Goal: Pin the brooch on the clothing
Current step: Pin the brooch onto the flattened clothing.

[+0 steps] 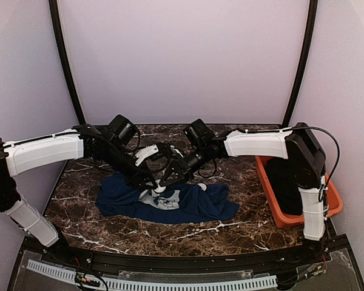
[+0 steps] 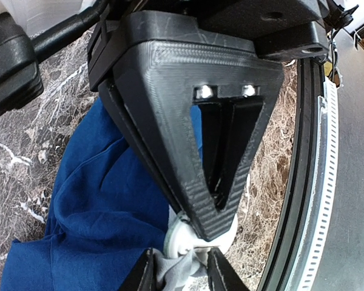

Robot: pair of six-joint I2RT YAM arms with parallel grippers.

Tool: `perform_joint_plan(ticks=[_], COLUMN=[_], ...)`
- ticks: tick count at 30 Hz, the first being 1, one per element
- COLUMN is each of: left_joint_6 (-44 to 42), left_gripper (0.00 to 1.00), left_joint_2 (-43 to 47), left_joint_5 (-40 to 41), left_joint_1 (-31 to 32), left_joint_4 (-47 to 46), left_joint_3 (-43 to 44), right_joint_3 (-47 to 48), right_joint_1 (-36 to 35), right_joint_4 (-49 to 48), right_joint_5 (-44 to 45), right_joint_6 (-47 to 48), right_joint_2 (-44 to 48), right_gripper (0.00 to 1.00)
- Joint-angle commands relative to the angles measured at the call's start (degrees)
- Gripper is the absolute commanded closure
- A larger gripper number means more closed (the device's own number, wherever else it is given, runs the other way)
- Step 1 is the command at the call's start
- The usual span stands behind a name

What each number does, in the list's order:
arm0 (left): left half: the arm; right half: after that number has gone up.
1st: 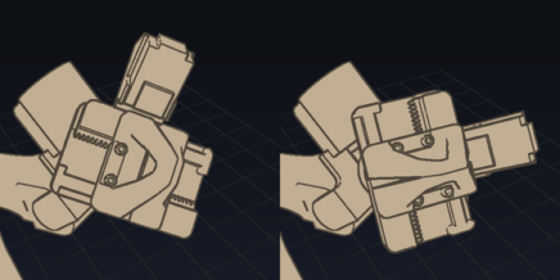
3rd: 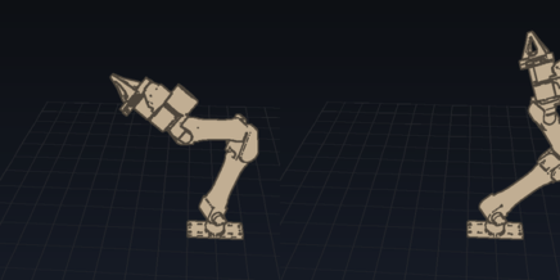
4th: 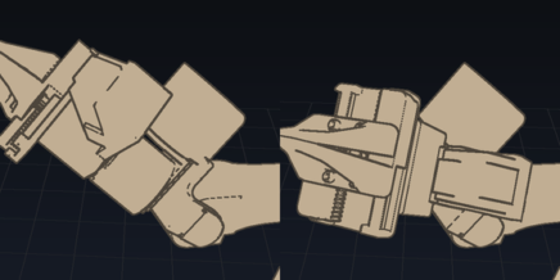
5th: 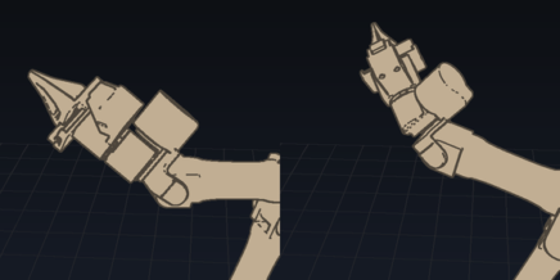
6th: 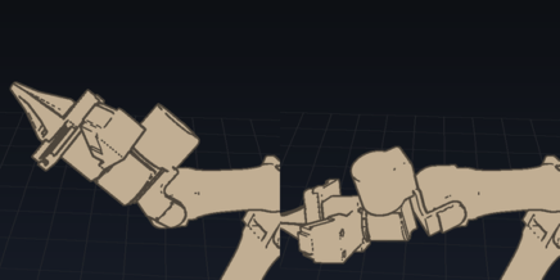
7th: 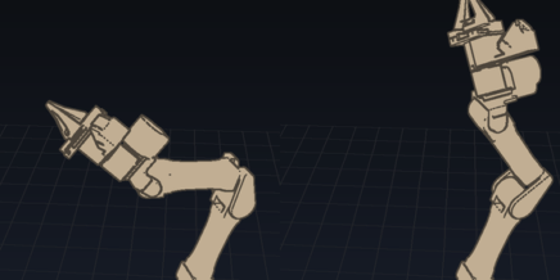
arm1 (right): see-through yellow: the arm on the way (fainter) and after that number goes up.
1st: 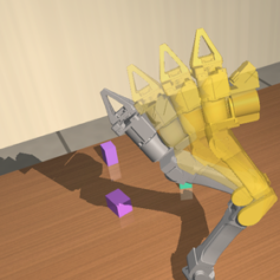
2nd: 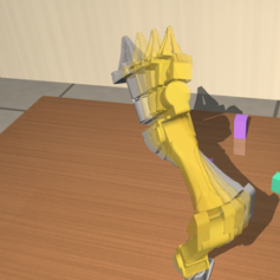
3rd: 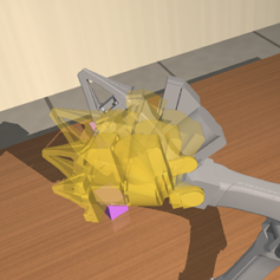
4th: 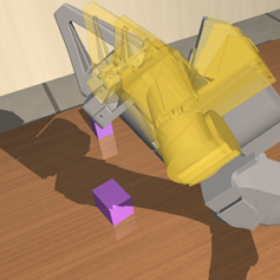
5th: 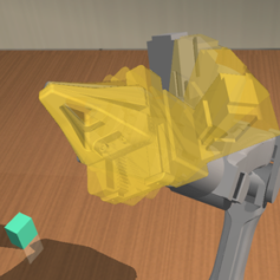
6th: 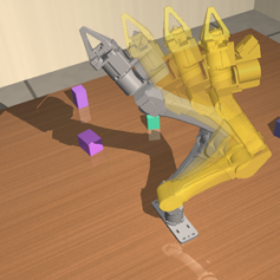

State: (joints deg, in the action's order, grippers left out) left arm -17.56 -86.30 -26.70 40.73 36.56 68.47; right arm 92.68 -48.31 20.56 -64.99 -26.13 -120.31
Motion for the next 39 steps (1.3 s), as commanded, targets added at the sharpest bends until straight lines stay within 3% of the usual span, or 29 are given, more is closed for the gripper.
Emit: perform_joint_plan(ticks=[1,19,27,39], left_joint_6=[0.3,-0.3,0.4,0.2], left_gripper=[0.71,0.77,0.80,0.82], left_joint_2=[-1.6,-1.8,3.9,3.1], left_joint_5=[3.3,6.0,0.6,-5.6], left_joint_1=[0.5,0.9,-1.2,-1.9], left_joint_4=[2.0,3.5,-1.2,-1.5], left_joint_3=[0.3,0.9,-1.5,-1.1], right_joint_3=[3.0,4.0,3.6,4.1], right_joint_1=[-1.1,-1.1,-0.3,0.0], right_joint_4=[-1.0,1.0,0.8,0.4], right_joint_5=[-2.6,-1.9,-3.0,-3.7], right_joint_6=[1.4,2.9,3.1,2.7], right_joint_2=[0.8,0.3,1.0,1.3], right_gripper=[1.00,1.00,1.00,1.00])
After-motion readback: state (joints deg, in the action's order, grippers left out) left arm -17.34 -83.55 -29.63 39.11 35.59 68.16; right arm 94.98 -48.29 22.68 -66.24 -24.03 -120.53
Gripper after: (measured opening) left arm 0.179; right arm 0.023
